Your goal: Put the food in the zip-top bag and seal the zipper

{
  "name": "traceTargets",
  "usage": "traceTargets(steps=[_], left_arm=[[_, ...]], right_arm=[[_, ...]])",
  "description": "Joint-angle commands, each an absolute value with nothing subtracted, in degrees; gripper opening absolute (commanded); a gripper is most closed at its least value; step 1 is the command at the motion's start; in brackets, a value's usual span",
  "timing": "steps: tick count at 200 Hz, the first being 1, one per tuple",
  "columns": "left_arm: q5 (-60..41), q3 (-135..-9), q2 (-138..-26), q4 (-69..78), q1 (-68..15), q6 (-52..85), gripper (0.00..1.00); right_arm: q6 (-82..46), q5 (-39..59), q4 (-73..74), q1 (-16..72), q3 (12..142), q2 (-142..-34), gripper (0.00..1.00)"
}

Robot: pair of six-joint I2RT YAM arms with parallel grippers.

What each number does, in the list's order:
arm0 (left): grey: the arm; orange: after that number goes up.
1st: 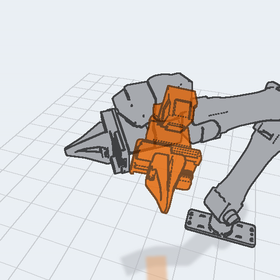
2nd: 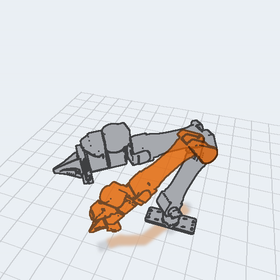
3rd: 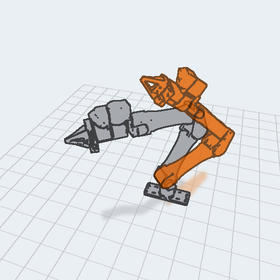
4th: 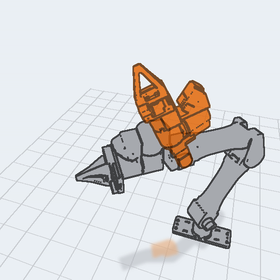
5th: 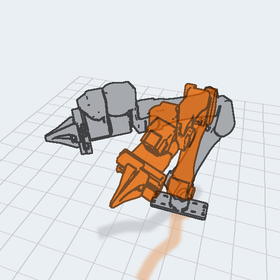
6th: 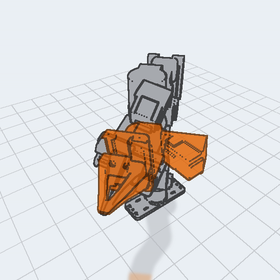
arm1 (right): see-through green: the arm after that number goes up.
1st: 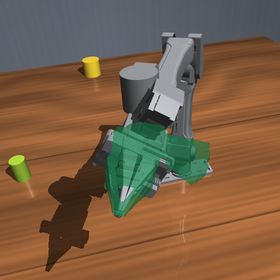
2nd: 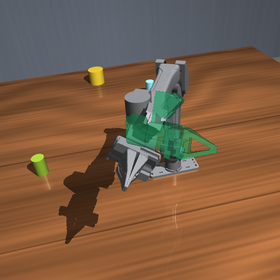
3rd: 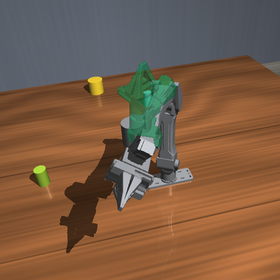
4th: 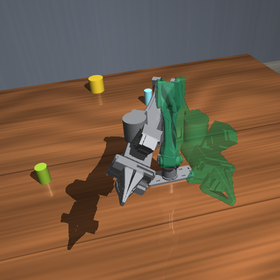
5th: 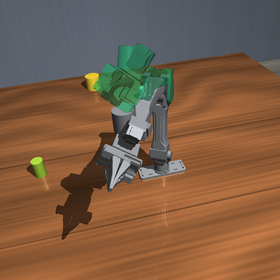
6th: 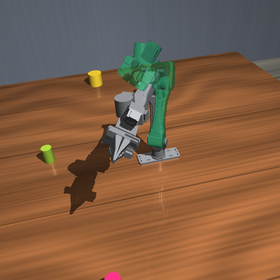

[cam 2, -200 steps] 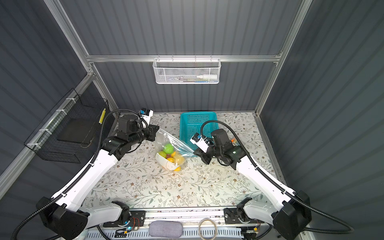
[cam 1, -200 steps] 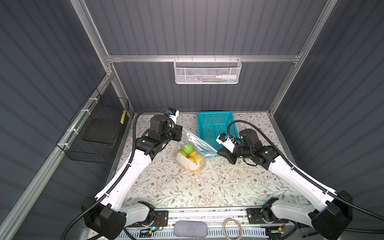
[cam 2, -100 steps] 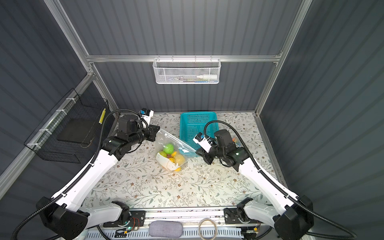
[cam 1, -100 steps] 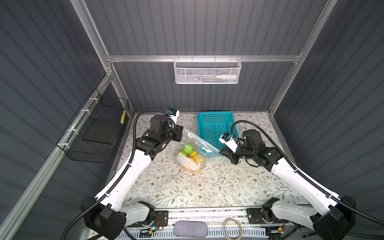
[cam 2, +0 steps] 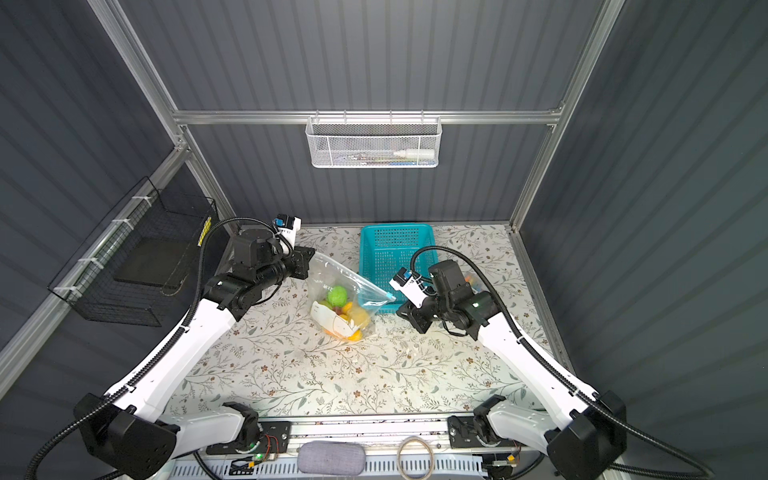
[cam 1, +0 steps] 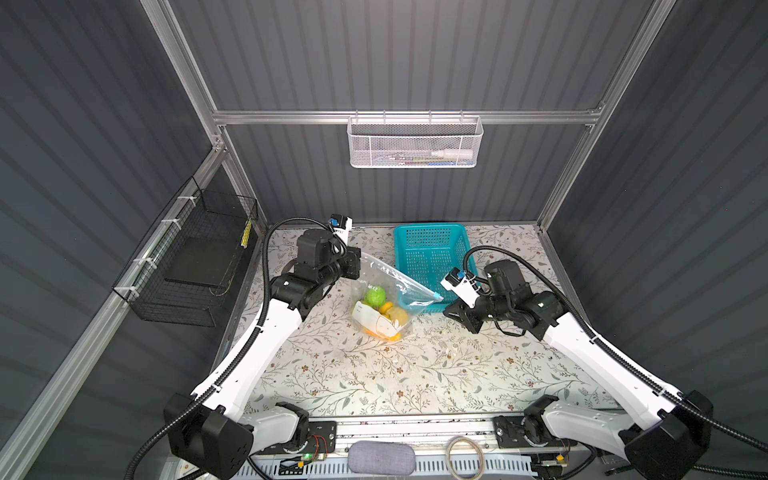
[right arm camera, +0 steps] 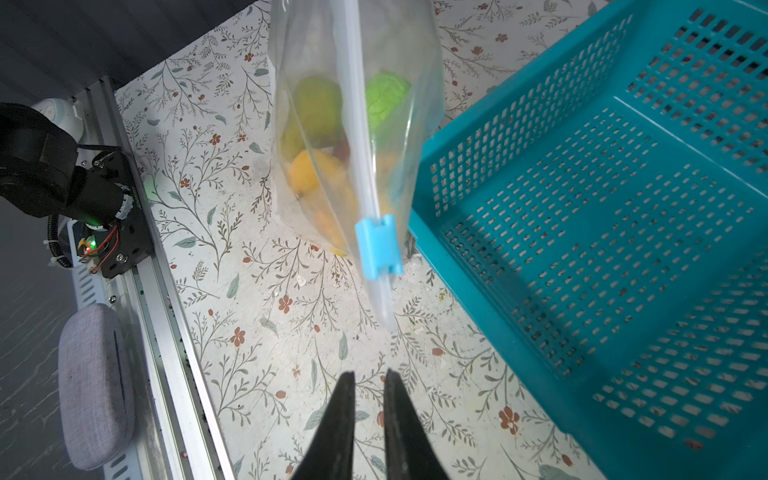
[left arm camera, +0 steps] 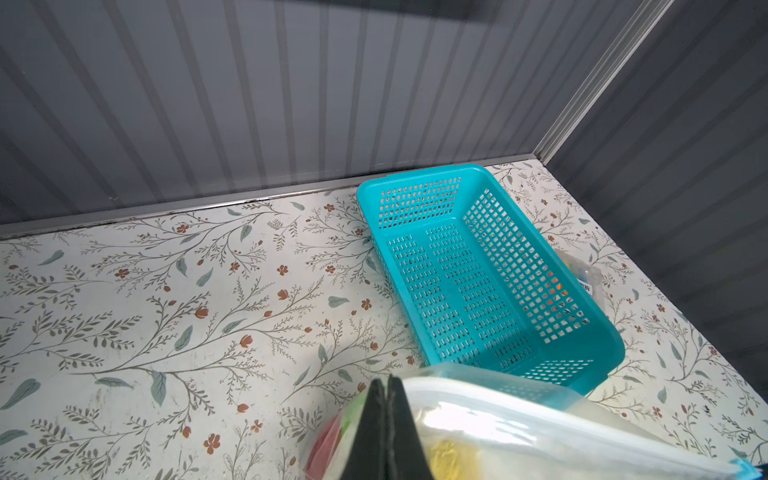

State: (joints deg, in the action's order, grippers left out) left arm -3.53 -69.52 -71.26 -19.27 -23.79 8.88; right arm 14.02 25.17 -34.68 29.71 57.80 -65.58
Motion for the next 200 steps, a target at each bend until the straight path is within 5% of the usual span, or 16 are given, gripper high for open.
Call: traceTargets(steps=[1, 95, 155, 200], left_arm=[[-2.9, -69.1, -69.4, -18.8, -23.5, 9.5, 0.00], [-6.0, -69.1, -69.8, -18.6, -23.5, 8.8, 0.00], [-6.3, -68.9, -69.9, -18.8, -23.5, 8.9, 0.00], [-6.5, -68.7, -69.9, -18.7, -23.5, 8.9, 0.00]], right_arm=[[14.5, 24.5, -36.5, 29.5, 59.1, -65.2, 0.22], [13.0, 31.4, -35.4, 29.3, 67.6, -65.9, 0.55], [14.5, 29.6, -34.6, 29.3, 66.7, -69.5, 0.54], [15.5, 27.8, -32.3, 29.3, 64.8, -70.1, 0.41]])
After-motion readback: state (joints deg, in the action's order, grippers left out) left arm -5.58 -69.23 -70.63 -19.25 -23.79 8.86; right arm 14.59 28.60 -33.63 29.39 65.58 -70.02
